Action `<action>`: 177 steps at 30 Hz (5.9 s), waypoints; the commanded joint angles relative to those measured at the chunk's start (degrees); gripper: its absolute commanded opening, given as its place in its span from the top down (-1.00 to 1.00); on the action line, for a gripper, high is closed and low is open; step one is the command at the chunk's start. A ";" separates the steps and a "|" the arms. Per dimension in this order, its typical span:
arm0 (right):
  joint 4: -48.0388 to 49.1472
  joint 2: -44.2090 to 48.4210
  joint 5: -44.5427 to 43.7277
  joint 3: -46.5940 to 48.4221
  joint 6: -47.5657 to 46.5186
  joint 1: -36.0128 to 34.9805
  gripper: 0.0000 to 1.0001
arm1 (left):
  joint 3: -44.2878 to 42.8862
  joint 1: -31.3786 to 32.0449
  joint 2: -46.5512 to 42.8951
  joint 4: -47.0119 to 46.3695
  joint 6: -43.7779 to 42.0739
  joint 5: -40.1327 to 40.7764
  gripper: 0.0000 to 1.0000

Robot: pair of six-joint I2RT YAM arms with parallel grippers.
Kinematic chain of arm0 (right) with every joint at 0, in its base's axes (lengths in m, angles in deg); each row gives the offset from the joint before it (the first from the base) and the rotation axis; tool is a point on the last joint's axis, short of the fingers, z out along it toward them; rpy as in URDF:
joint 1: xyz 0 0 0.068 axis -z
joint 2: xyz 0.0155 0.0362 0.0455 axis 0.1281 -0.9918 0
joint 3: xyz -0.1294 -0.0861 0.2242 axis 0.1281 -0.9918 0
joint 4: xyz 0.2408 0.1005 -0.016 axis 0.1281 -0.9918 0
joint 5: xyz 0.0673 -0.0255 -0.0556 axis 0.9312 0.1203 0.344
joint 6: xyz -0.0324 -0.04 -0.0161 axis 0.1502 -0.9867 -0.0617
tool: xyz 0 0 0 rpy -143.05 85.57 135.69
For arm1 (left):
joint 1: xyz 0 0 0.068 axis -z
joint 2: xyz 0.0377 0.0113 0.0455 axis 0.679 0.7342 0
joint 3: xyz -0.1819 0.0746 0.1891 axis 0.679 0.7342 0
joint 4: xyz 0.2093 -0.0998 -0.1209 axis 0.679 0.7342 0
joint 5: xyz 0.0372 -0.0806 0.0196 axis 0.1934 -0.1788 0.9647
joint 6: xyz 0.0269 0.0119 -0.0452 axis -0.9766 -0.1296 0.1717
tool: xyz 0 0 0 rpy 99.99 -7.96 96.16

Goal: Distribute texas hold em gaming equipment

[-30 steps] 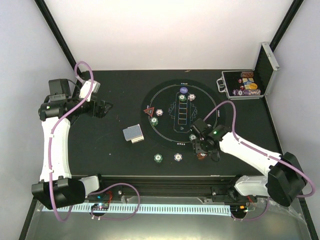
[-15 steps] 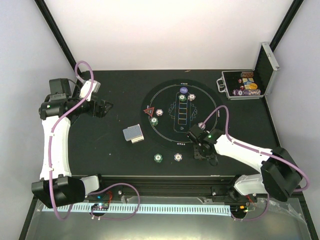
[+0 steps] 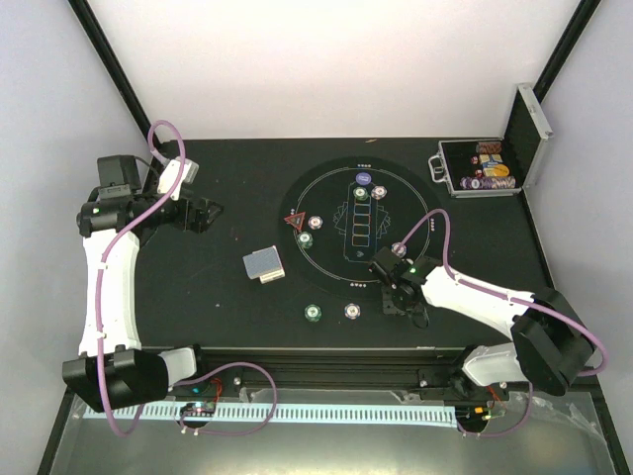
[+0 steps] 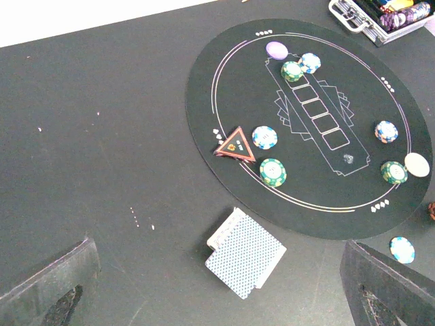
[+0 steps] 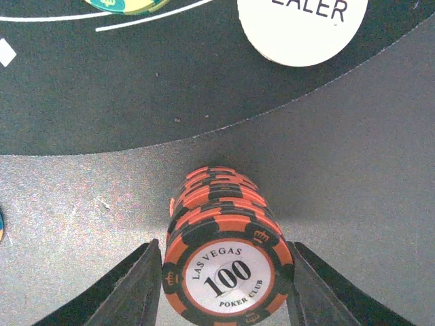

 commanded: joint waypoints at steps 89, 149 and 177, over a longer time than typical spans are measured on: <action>-5.44 -56.87 3.22 70.28 -18.17 2.25 0.03 | -3.93 -0.30 0.57 1.31 -0.52 -0.23 -0.98; 3.87 -0.47 2.62 -0.97 -3.87 3.50 -0.23 | -2.92 -0.30 0.92 0.34 0.71 -2.97 -0.98; 4.41 -2.29 1.66 -0.91 -4.38 3.55 0.37 | -3.87 -0.25 0.93 0.52 0.29 -2.42 -0.98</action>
